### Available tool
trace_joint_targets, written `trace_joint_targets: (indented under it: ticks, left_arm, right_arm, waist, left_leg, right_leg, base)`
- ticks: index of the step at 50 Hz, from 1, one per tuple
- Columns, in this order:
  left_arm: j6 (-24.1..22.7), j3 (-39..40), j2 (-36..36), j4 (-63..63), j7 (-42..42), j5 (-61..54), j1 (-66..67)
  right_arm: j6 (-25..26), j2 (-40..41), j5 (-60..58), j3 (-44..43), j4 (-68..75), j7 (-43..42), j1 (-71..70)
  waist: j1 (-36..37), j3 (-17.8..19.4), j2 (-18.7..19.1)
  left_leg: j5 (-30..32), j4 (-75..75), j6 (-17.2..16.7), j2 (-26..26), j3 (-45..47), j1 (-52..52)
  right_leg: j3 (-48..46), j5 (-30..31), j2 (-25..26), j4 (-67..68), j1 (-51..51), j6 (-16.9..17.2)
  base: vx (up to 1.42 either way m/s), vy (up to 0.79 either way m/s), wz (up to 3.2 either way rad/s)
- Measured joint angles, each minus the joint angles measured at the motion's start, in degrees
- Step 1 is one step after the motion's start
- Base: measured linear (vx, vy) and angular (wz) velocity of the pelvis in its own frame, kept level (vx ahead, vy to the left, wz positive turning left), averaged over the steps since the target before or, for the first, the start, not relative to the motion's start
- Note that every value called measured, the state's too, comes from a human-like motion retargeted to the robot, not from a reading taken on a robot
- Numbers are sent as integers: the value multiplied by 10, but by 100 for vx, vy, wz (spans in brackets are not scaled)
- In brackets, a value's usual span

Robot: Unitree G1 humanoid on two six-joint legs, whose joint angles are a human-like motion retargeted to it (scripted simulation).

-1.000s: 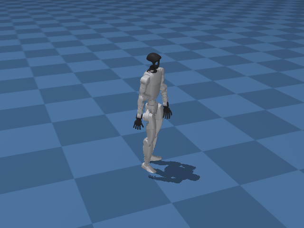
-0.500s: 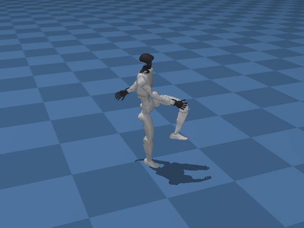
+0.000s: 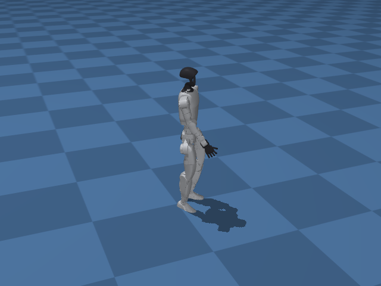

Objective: Upper body actions

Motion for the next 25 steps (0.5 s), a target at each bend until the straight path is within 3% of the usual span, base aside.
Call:
trace_joint_targets:
  ticks: [3, 7, 10, 13, 15, 20, 22, 25]
  left_arm:
    - [0, -10, -4, 4, -1, 5, -19]
    - [1, -22, -11, 41, 4, -10, -66]
    - [-9, -55, -12, 63, -6, -32, -111]
    - [-48, -119, -30, 60, 13, -94, -154]
    - [-69, -126, -51, 39, 45, -131, -187]
    - [-98, -89, -67, -32, 74, -165, -351]
    - [-114, -65, -57, -61, 108, -164, -423]
    - [-147, -46, -40, -93, 152, -177, -510]
  right_arm:
    - [-11, -21, -38, 4, -4, -4, 39]
    - [-17, -56, -110, -12, -4, -21, 101]
    - [-5, -69, -126, -66, 3, -40, 146]
    - [-7, -71, -128, -124, 13, -47, 204]
    - [-8, -79, -143, -146, 31, -63, 240]
    - [48, -140, -151, -168, 114, -94, 296]
    - [71, -165, -164, -186, 152, -77, 312]
    - [110, -193, -163, -215, 213, -88, 347]
  waist:
    - [-45, -4, 18]
    - [-83, -11, 25]
    - [-84, 20, 13]
    - [-64, 47, 17]
    - [-84, 50, 31]
    - [-236, 169, 57]
    - [-301, 220, 61]
    - [-362, 268, 66]
  left_leg:
    - [-79, -100, 31, 1, 42, 57]
    - [-76, -129, 38, -10, 1, 52]
    - [-85, -117, 51, -21, -16, 56]
    - [-91, -102, 47, -6, -18, 64]
    - [-91, -106, 47, 12, -10, 60]
    - [-87, -85, 61, 46, -52, 95]
    - [-92, -72, 72, 60, -78, 107]
    - [-102, -56, 85, 85, -103, 124]
  right_leg:
    - [-31, -6, 13, -5, 8, 10]
    - [-52, -19, 2, 14, -1, 28]
    - [-60, -26, -13, 62, -4, 28]
    - [-33, 65, -47, 224, -64, 15]
    - [7, 143, -77, 410, -171, -31]
    - [65, 82, -154, 826, -379, -60]
    - [76, 59, -193, 920, -466, -75]
    - [89, 43, -199, 965, -585, -78]
  base:
    - [-1, 32, 79]
    - [-2, 33, 49]
    - [-17, 22, 29]
    - [-4, 27, -33]
    - [-10, 25, -24]
    - [-17, 34, 68]
    - [-11, 30, 132]
    - [3, 9, 96]
